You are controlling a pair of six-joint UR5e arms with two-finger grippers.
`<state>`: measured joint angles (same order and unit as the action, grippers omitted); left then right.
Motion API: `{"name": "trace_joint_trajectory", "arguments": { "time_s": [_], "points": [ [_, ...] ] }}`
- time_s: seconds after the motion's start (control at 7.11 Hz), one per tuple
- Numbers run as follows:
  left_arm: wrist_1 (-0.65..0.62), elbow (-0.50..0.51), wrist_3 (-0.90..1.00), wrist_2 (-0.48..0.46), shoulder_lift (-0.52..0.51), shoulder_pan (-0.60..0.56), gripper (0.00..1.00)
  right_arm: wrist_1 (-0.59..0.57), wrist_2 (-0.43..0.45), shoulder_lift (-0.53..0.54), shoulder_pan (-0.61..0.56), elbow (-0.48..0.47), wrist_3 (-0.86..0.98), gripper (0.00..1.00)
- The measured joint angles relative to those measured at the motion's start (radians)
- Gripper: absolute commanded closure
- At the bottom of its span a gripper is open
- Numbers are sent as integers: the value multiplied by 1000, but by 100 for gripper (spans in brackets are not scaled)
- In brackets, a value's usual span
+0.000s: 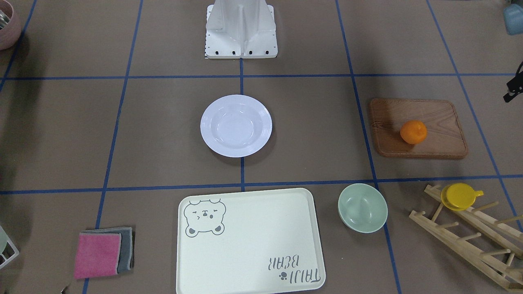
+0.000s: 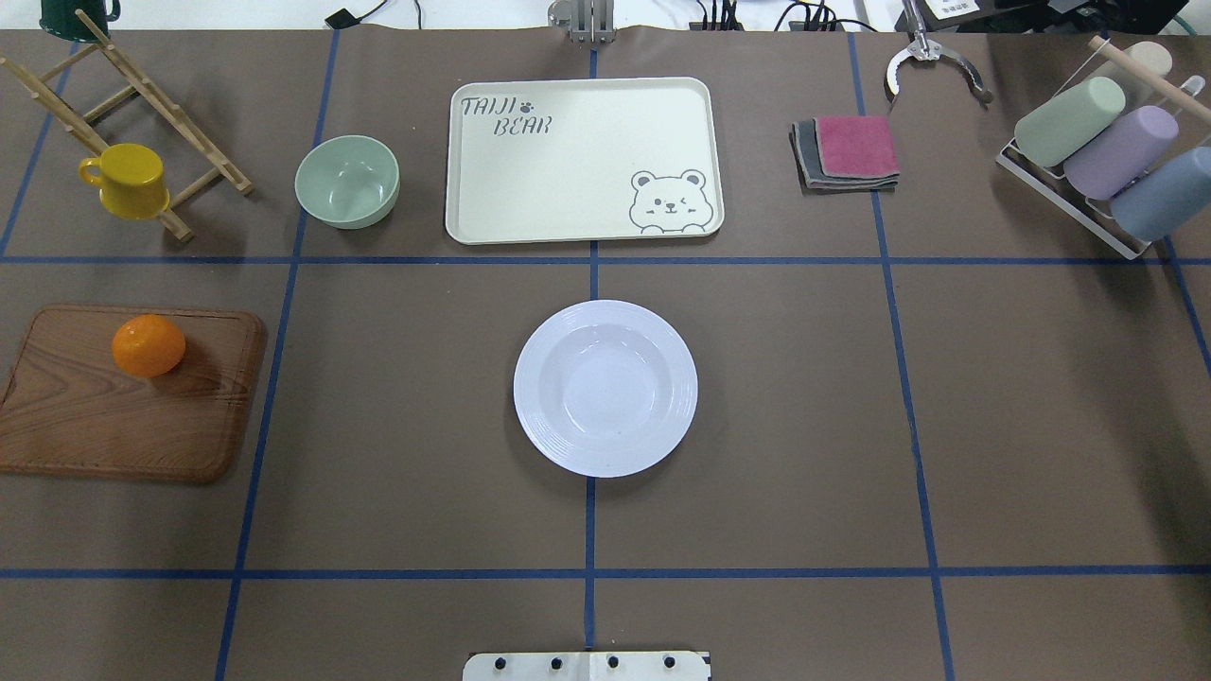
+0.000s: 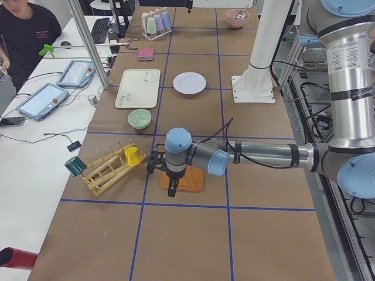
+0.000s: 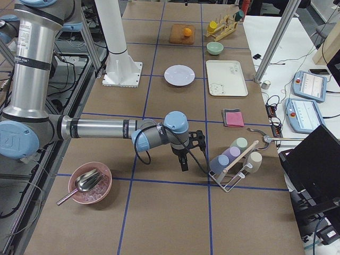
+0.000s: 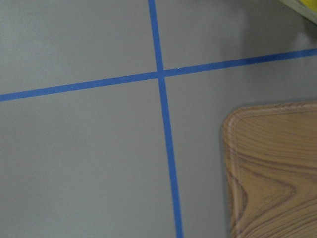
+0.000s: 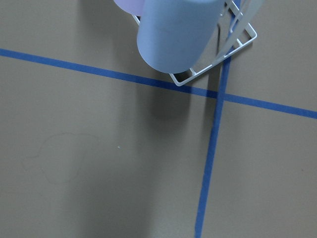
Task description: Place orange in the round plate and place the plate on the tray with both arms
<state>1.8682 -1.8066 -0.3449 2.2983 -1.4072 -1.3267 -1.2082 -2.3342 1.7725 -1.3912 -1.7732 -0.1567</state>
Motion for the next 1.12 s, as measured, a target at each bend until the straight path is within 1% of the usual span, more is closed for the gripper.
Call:
{"name": "trace_joint_trajectory", "arguments": {
  "time_s": [0.28, 0.42, 0.7, 1.12],
  "points": [
    [0, -51, -263, -44, -88, 179, 0, -2, -56, -4, 47, -33, -5, 0],
    [-3, -55, -319, -67, -118, 231, 0, -2, -63, -17, 83, -55, -43, 0],
    [-2, -15, -352, -81, -167, 269, 0, -2, -65, -90, 177, -74, -195, 0],
    [5, 94, -383, -83, -265, 299, 0, -2, -51, -217, 304, -84, -414, 0]
  ]
}}
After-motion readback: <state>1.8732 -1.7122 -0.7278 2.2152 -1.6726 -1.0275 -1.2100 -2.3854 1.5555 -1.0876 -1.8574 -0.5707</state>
